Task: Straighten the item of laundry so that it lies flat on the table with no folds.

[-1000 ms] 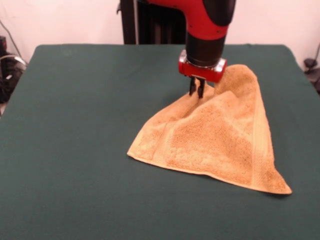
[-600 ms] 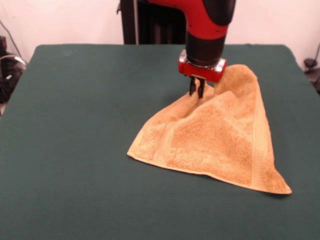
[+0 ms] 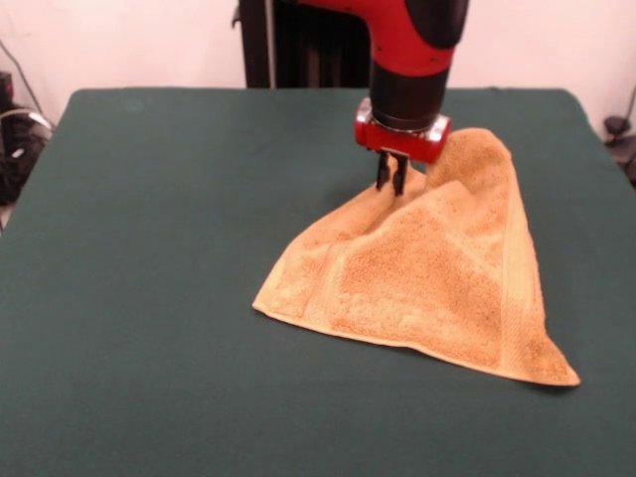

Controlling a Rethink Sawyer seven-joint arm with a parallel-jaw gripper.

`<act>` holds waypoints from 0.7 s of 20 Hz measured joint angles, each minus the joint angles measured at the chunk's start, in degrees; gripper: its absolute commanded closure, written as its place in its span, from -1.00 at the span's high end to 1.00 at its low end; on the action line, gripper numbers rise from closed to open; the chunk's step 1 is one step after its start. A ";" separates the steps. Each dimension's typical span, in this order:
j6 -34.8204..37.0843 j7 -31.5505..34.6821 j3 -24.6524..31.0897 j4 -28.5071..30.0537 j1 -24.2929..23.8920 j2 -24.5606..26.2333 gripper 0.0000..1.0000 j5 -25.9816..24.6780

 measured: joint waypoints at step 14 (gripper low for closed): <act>-0.05 0.00 0.75 0.42 -1.00 -0.24 -1.00 0.02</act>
